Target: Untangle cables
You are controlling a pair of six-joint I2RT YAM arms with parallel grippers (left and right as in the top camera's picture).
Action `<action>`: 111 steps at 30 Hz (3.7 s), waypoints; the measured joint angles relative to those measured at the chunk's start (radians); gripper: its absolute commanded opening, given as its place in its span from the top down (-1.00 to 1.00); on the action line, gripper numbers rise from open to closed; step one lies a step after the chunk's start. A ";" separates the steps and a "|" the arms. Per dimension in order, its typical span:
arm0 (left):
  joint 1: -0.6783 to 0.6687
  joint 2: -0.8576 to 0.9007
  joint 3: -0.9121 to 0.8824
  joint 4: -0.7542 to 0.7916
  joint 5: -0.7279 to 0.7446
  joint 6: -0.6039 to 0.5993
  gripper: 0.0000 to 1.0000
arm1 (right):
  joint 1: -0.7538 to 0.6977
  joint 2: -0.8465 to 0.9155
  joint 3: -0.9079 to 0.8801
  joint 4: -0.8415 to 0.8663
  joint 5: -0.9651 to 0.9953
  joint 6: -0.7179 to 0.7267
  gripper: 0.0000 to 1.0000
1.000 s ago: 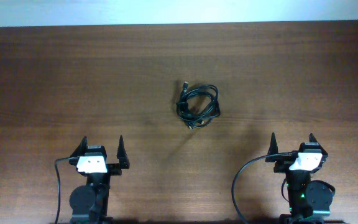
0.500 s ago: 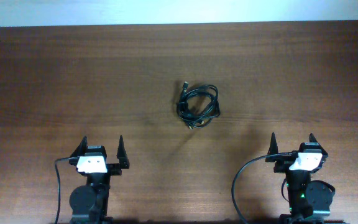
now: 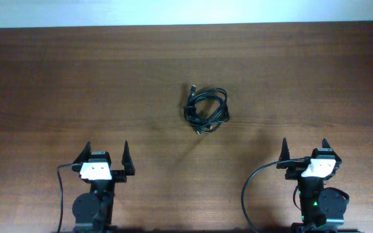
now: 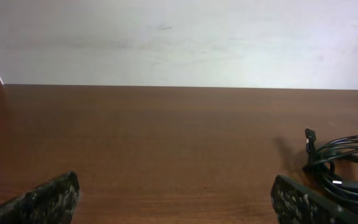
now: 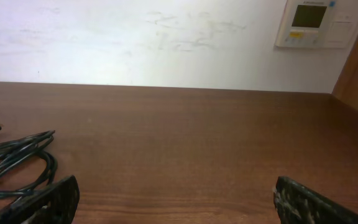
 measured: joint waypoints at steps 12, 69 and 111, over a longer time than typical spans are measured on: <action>0.000 0.000 0.000 0.000 0.000 0.000 -0.98 | 0.000 0.000 0.000 0.000 0.000 0.001 -0.98; 0.000 1.110 1.494 -1.052 0.596 0.000 -0.97 | 0.000 0.551 0.998 -0.768 -0.454 0.268 -0.97; -0.444 2.079 1.512 -0.615 0.083 -0.034 1.00 | 0.000 0.973 1.480 -1.273 -0.175 0.128 -0.68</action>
